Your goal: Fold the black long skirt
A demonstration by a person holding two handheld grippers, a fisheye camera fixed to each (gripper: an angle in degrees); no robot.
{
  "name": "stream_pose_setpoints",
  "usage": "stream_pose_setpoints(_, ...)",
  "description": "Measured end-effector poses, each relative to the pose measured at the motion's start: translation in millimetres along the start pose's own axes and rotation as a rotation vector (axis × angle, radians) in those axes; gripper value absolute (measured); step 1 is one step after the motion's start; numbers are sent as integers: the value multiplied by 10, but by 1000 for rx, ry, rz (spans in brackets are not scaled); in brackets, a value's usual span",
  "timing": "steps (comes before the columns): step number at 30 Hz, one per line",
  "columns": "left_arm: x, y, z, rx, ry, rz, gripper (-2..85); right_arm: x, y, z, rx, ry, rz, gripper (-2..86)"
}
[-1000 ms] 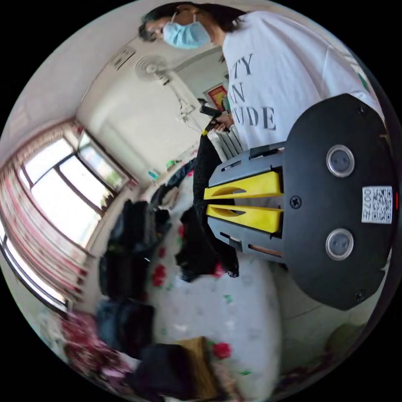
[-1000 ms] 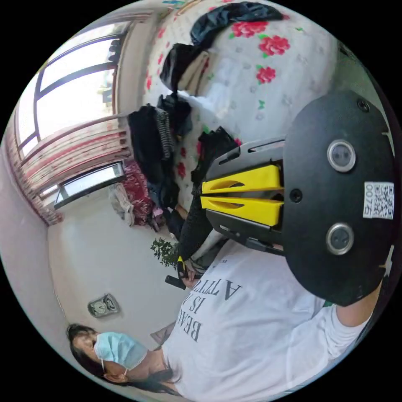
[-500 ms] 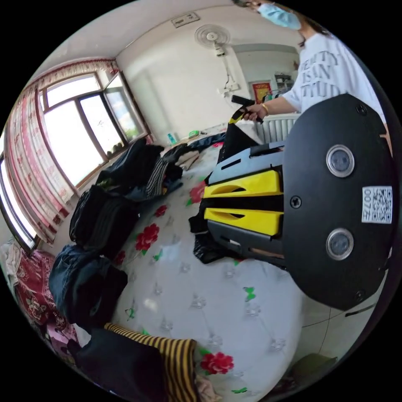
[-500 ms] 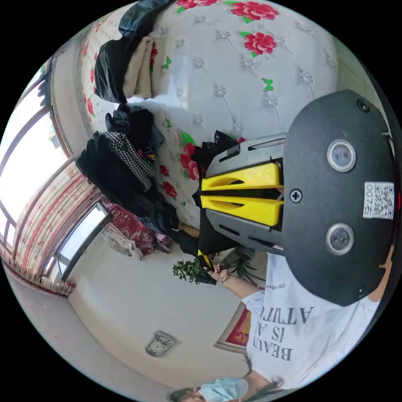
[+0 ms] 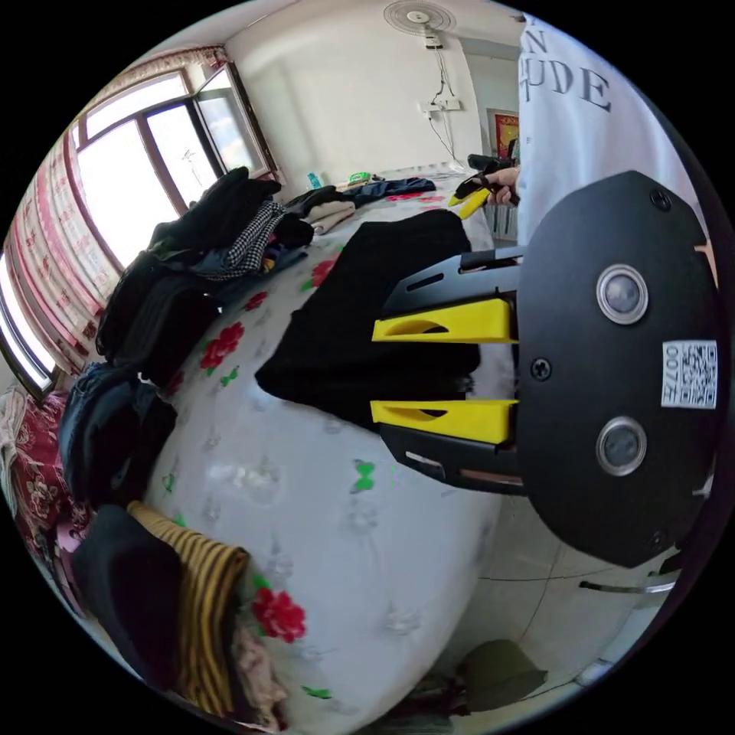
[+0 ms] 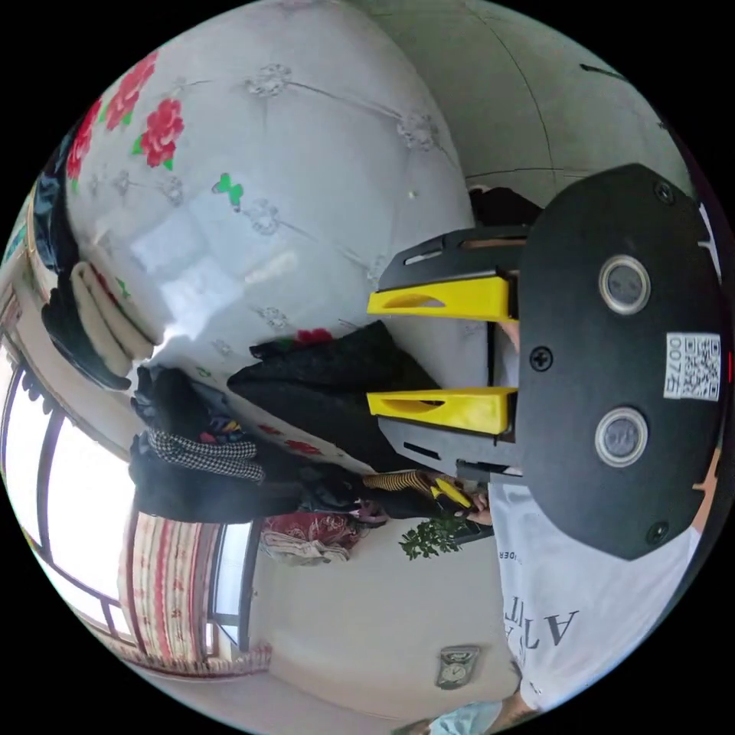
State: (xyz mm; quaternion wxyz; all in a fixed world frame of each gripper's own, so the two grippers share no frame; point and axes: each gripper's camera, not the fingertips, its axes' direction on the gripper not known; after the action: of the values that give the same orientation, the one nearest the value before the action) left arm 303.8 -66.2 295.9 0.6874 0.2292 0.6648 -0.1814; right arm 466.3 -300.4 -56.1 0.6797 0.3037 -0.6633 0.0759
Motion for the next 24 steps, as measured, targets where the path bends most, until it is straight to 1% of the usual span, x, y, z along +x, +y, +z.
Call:
stream_pose_setpoints(2,-44,349,-13,-31,36,-46,111,214,104,116,-17,-33,65,103)
stream_pose_setpoints(5,-65,585,61,-71,72,-74,109,392,80,375,-32,-115,126,98)
stream_pose_setpoints(7,-72,653,163,-113,35,-69,105,430,-9,545,-34,-148,132,84)
stream_pose_setpoints(9,-91,706,296,-150,-29,-53,92,435,-142,709,-44,-134,131,59)
stream_pose_setpoints(10,-101,742,343,-144,-78,-29,79,417,-249,795,-40,-110,126,38)
stream_pose_setpoints(12,-95,768,325,-126,-85,-9,79,314,-418,879,-39,-81,100,20)
stream_pose_setpoints(15,-56,808,234,-155,-114,-6,82,-212,-617,938,-32,-54,-121,5)
stream_pose_setpoints(17,-102,937,41,-113,-109,-29,75,-859,-616,1066,-94,-14,-392,1)
stream_pose_setpoints(18,-128,978,-21,-99,-103,-45,72,-1038,-581,1117,-114,2,-470,1)
stream_pose_setpoints(20,-237,1159,-274,-48,-75,-90,64,-1709,-328,1436,-221,60,-774,1)
stream_pose_setpoints(21,-263,1206,-335,-38,-68,-96,63,-1852,-240,1546,-256,69,-842,2)
stream_pose_setpoints(23,-368,1402,-546,-5,-35,-115,66,-2266,192,2083,-413,68,-1055,8)
stream_pose_setpoints(24,-398,1452,-587,0,-23,-121,68,-2320,304,2234,-451,58,-1091,10)
